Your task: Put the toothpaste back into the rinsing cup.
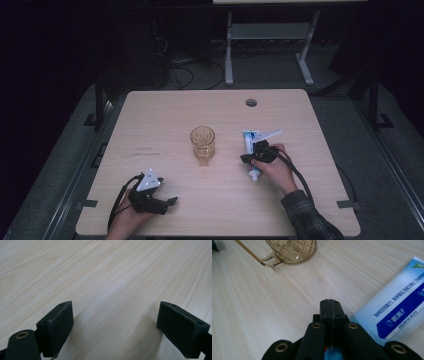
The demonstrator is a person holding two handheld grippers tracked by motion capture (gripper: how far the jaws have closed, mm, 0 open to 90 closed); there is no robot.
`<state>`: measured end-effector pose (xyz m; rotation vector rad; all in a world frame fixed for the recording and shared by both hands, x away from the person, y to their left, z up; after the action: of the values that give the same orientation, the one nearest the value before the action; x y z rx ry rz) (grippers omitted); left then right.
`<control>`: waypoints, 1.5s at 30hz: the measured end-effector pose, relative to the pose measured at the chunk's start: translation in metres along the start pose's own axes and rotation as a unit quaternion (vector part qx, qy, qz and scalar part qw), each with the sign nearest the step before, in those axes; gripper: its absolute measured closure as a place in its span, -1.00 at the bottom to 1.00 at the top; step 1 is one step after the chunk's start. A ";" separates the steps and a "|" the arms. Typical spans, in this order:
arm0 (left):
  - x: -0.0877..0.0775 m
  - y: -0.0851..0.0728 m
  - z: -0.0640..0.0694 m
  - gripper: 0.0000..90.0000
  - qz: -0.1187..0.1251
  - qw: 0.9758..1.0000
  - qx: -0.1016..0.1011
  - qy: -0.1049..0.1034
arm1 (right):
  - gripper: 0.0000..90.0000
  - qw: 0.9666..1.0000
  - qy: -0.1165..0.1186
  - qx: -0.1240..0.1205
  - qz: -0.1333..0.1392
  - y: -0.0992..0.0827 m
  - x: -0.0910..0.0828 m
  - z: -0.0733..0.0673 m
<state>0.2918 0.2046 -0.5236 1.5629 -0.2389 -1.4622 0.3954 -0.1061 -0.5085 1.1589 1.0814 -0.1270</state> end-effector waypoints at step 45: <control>0.000 0.000 0.000 -0.71 -0.001 1.000 0.001 -0.001 | 0.57 0.998 -0.047 0.041 0.031 -0.007 -0.047 0.036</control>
<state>0.2914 0.2047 -0.5236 1.5632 -0.2398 -1.4646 0.3890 -0.1581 -0.4788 1.2463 0.9644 -0.1768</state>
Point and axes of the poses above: each handheld gripper's, and its own axes: x roughly forward along the jaws, y roughly out of its top, z roughly to its right, the point moved 7 cm from there along x, roughly forward along the jaws, and after that the axes turned 14 degrees about -y, right-handed, at the moved point
